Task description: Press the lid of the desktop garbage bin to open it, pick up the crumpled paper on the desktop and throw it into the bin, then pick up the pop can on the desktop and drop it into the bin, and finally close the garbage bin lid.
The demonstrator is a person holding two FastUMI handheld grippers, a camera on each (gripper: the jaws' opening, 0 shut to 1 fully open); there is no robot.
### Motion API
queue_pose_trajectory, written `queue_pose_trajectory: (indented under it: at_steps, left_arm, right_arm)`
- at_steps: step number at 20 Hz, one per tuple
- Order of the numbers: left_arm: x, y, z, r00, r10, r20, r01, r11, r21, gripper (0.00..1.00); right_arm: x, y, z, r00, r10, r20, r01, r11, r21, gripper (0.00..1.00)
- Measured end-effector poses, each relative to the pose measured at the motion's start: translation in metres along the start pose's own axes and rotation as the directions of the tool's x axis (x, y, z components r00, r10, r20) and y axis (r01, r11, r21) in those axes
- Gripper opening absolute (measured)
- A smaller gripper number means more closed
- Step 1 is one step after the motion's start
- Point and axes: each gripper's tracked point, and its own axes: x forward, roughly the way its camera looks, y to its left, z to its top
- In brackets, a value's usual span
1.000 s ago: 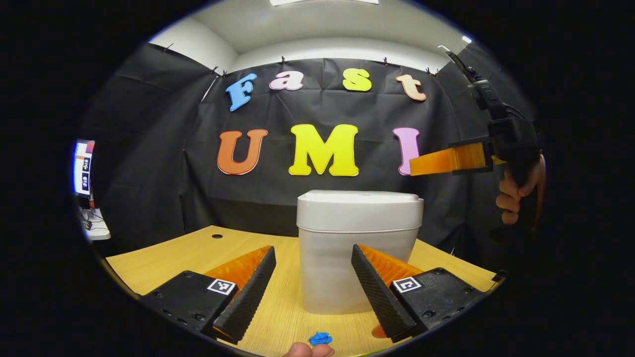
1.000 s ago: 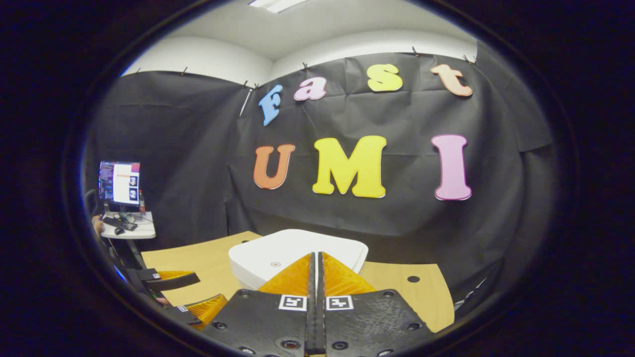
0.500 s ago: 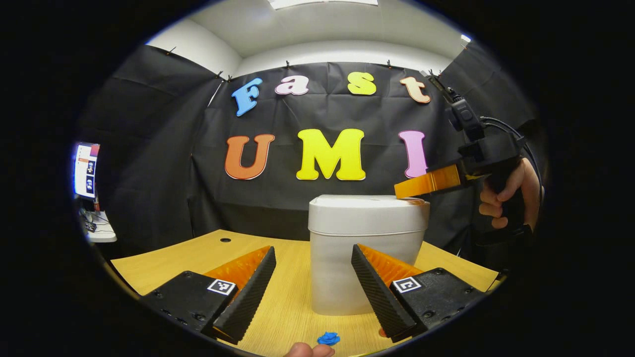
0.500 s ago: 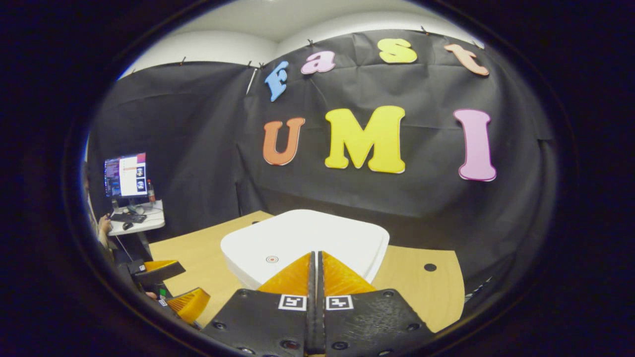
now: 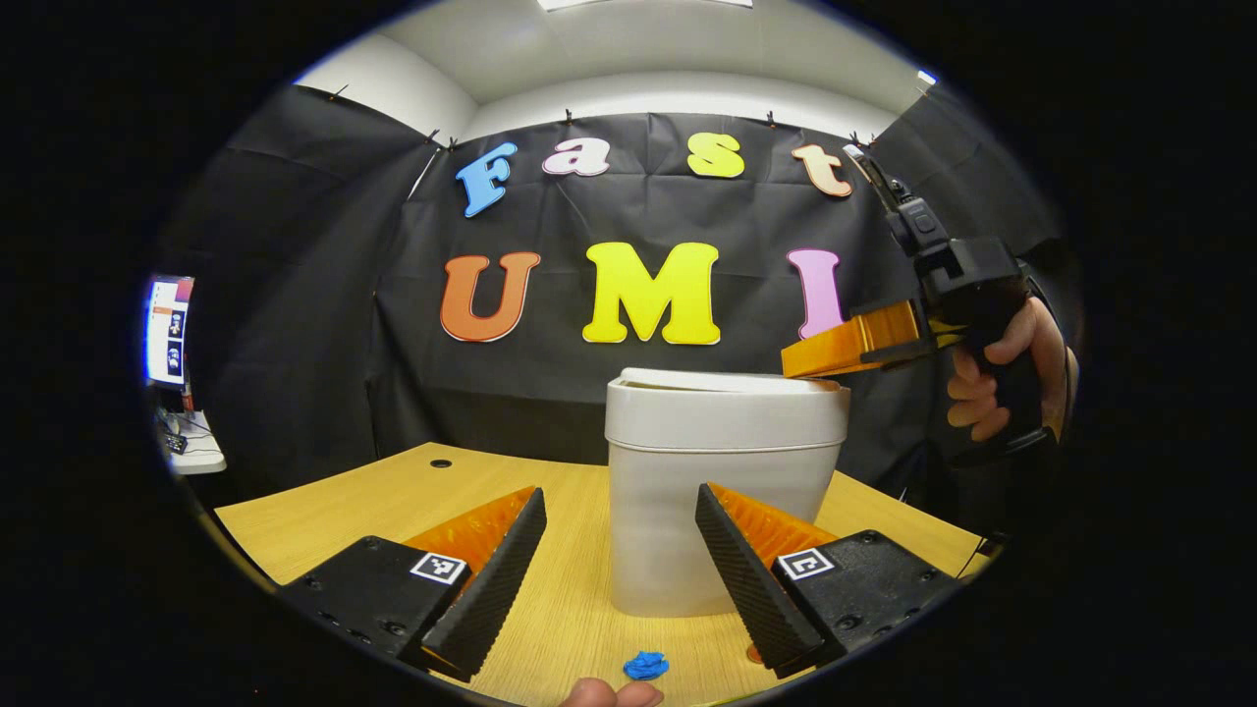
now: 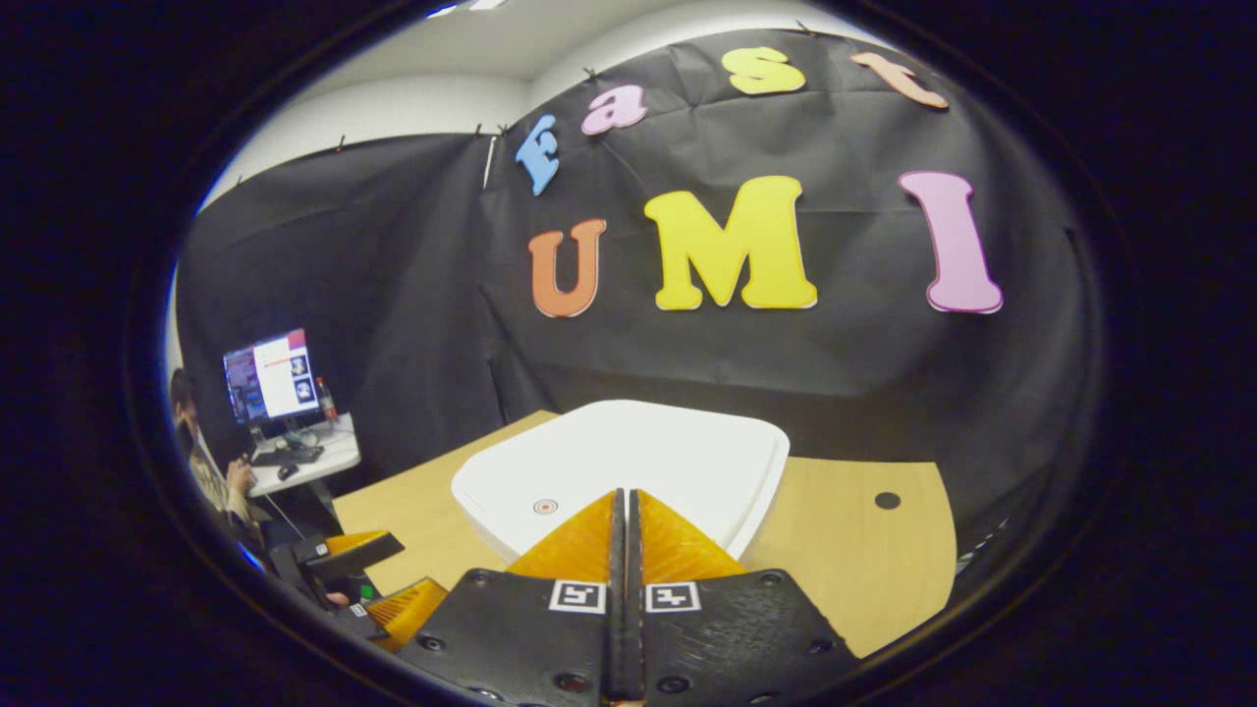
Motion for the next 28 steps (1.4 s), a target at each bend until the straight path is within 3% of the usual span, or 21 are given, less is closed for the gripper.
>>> queue_pose_trajectory:
  at_steps: [2, 4, 7, 8, 11, 12, 15, 17, 18, 20, 28]
  left_arm:
    - [0.004, -0.001, -0.003, 1.0, -0.008, -0.009, 0.008, 1.0, -0.005, 0.99]
    - [0.006, -0.002, -0.009, 0.999, -0.017, -0.029, 0.016, 1.0, -0.016, 0.99]
    - [0.008, -0.003, -0.015, 0.999, -0.025, -0.045, 0.023, 0.999, -0.049, 0.99]
    - [0.009, -0.003, -0.017, 0.998, -0.029, -0.051, 0.026, 0.998, -0.061, 0.99]
    - [0.01, -0.007, -0.028, 0.996, -0.052, -0.079, 0.045, 0.996, -0.08, 0.99]
    - [0.01, -0.006, -0.031, 0.995, -0.053, -0.087, 0.046, 0.996, -0.08, 0.99]
    - [0.007, -0.007, -0.039, 0.991, -0.071, -0.111, 0.063, 0.995, -0.079, 0.99]
    - [0.004, -0.006, -0.046, 0.99, -0.073, -0.123, 0.065, 0.996, -0.068, 0.99]
    - [0.005, -0.002, -0.048, 0.99, -0.059, -0.127, 0.052, 0.997, -0.059, 0.99]
    - [0.006, 0.004, -0.059, 0.988, -0.035, -0.152, 0.03, 0.999, -0.035, 0.99]
    - [-0.011, -0.013, -0.123, 0.947, -0.084, -0.311, 0.087, 0.996, -0.002, 0.99]
  right_arm:
    - [-0.009, -0.003, 0.006, 0.999, -0.017, 0.036, 0.015, 0.997, 0.071, 0.29]
    - [-0.019, -0.001, 0.024, 0.993, -0.015, 0.114, 0.006, 0.996, 0.085, 0.43]
    - [-0.032, -0.002, 0.036, 0.979, -0.042, 0.199, 0.036, 0.999, 0.034, 0.83]
    - [-0.035, -0.001, 0.035, 0.976, -0.045, 0.215, 0.045, 0.999, 0.003, 0.91]
    - [-0.04, 0.002, 0.027, 0.971, -0.059, 0.233, 0.076, 0.995, -0.063, 0.96]
    - [-0.043, 0.002, 0.027, 0.966, -0.069, 0.248, 0.091, 0.993, -0.078, 0.92]
    - [-0.059, -0.004, 0.027, 0.935, -0.13, 0.33, 0.168, 0.982, -0.089, 0.95]
    - [-0.071, -0.008, 0.014, 0.918, -0.169, 0.36, 0.224, 0.968, -0.117, 0.92]
    - [-0.075, -0.009, 0.007, 0.912, -0.18, 0.368, 0.239, 0.963, -0.123, 0.95]
    - [-0.081, -0.008, -0.006, 0.911, -0.177, 0.373, 0.235, 0.965, -0.115, 0.95]
    - [-0.103, -0.022, -0.06, 0.903, -0.209, 0.376, 0.269, 0.957, -0.112, 0.95]
